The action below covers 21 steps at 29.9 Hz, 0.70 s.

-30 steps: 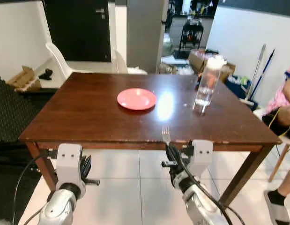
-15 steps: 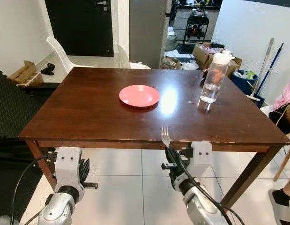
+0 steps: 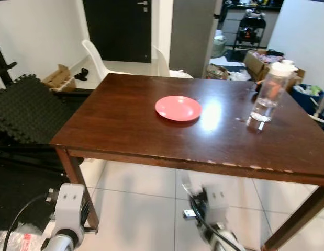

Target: Setting the table

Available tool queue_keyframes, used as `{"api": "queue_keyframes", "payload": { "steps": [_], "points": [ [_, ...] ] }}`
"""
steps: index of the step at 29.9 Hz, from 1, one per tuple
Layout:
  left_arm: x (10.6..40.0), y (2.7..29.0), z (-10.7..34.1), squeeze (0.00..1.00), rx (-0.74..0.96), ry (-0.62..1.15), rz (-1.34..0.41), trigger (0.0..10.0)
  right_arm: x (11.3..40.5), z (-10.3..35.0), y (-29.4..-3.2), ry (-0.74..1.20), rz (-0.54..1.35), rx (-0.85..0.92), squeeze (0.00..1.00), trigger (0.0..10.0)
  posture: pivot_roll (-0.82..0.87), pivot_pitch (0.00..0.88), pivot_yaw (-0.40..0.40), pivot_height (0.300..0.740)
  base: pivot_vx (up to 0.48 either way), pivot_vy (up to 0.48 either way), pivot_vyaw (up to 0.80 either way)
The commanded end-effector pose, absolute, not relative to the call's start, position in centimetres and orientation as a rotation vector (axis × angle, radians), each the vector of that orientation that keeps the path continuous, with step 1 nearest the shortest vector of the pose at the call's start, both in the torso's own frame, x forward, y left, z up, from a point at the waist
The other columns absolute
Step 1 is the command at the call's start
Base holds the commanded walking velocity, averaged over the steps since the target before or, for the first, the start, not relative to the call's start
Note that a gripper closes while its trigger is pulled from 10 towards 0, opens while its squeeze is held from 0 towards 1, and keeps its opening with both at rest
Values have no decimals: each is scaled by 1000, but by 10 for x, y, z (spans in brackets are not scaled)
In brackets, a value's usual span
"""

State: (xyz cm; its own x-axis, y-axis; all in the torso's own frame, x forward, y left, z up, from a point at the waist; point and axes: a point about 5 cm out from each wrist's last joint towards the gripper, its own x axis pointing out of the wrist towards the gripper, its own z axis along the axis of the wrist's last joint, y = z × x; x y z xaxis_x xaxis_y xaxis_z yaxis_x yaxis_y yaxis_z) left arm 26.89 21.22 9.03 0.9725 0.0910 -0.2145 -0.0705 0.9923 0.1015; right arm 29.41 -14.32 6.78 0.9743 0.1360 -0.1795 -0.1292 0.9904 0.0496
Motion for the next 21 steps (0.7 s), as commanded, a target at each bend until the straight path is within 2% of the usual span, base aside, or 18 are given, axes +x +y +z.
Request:
{"api": "queue_keyframes", "payload": {
  "steps": [1,4,21],
  "points": [
    [259,224,76,0,127,276,112,10000,289,57,-145,213,113,36,0,10000,81,111,49,740,0,0,794],
    [254,229,71,0,135,296,121,10000,286,51,-153,235,75,49,0,10000,80,116,50,740,0,0,790],
    [261,222,77,0,138,250,90,10000,302,76,-148,110,75,76,0,10000,81,121,57,740,0,0,784]
  ]
}}
